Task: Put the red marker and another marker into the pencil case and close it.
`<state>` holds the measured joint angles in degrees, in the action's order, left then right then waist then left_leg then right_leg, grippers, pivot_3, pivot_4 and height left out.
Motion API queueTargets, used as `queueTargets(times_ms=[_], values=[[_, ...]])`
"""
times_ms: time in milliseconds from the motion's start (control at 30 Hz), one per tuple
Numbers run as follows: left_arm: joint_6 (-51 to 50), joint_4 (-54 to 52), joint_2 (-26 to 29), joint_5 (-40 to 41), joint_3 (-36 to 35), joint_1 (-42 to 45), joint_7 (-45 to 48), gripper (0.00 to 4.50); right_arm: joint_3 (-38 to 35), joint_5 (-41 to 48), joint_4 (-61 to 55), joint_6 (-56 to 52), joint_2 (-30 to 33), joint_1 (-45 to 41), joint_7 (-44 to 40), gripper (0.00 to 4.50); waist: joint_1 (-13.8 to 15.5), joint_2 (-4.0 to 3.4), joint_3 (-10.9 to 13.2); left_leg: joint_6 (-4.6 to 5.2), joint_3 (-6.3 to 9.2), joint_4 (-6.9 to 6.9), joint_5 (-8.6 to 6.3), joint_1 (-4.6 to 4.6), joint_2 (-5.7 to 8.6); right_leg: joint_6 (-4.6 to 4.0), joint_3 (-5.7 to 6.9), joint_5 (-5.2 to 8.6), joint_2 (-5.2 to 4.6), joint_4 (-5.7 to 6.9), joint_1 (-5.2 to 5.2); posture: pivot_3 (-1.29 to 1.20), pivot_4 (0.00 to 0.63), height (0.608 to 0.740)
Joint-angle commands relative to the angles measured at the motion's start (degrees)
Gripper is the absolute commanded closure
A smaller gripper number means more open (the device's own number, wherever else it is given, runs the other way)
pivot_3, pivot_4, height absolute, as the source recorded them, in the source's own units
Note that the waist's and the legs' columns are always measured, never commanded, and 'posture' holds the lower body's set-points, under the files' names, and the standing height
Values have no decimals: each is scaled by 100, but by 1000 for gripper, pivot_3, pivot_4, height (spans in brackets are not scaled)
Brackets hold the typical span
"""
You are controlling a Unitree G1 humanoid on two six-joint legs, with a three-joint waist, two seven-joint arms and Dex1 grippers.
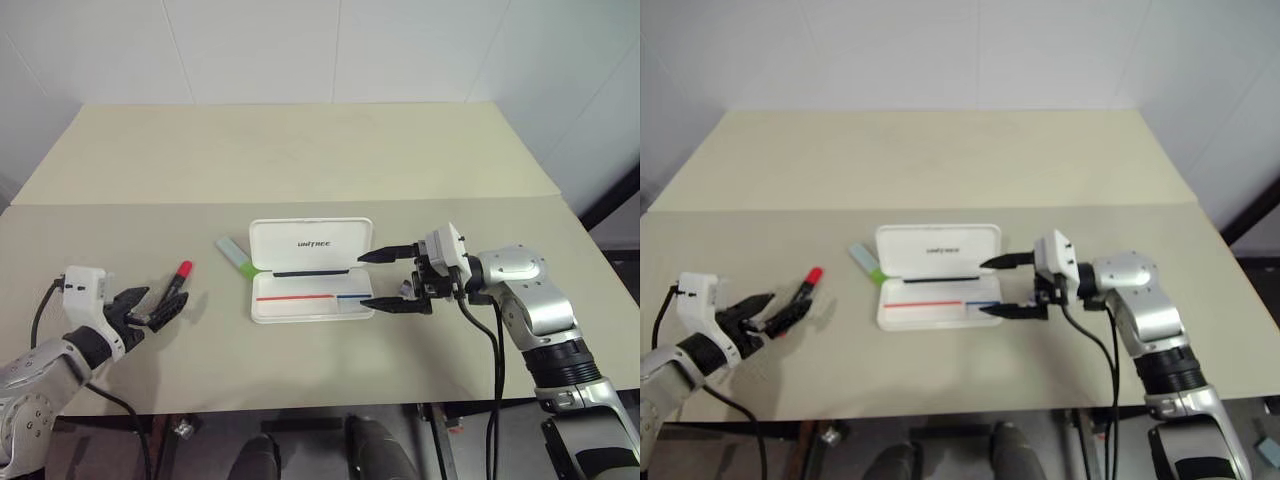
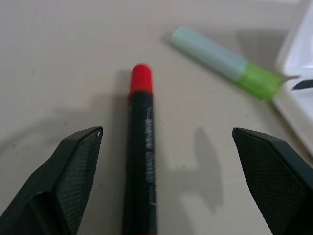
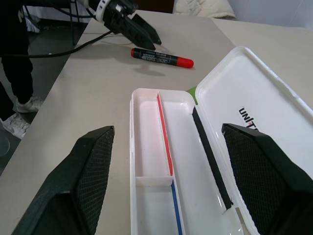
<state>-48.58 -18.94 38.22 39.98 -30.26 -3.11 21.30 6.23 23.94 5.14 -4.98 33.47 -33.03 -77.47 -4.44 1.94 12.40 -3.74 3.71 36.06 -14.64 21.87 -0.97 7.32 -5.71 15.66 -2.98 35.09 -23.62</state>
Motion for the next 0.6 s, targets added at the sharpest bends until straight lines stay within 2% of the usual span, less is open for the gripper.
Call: queueTargets(times_ms=[33,300,400,600], values=[[-76,177,171,-170,132,119,44,0,-194,46,-83,67,36,-17,56,25,0,0,0,0,0,0,0,0,0,0,0,0,0,0,0,0,150,740],[-218,653,413,-494,521,419,148,0,-192,38,-95,53,51,-9,101,25,0,0,0,0,0,-3,0,0,0,11,0,-6,-1,0,-1,0,150,740],[-176,1020,539,-744,817,649,230,605,-203,31,-82,57,49,-13,120,0,24,-1,0,0,1,-3,0,-4,0,10,0,-6,1,2,0,0,150,740],[-130,1182,553,-892,979,842,379,2540,-221,22,-68,61,43,-22,149,0,69,-2,0,1,-4,-1,1,-30,2,-30,-5,16,-1,0,26,0,150,740]])
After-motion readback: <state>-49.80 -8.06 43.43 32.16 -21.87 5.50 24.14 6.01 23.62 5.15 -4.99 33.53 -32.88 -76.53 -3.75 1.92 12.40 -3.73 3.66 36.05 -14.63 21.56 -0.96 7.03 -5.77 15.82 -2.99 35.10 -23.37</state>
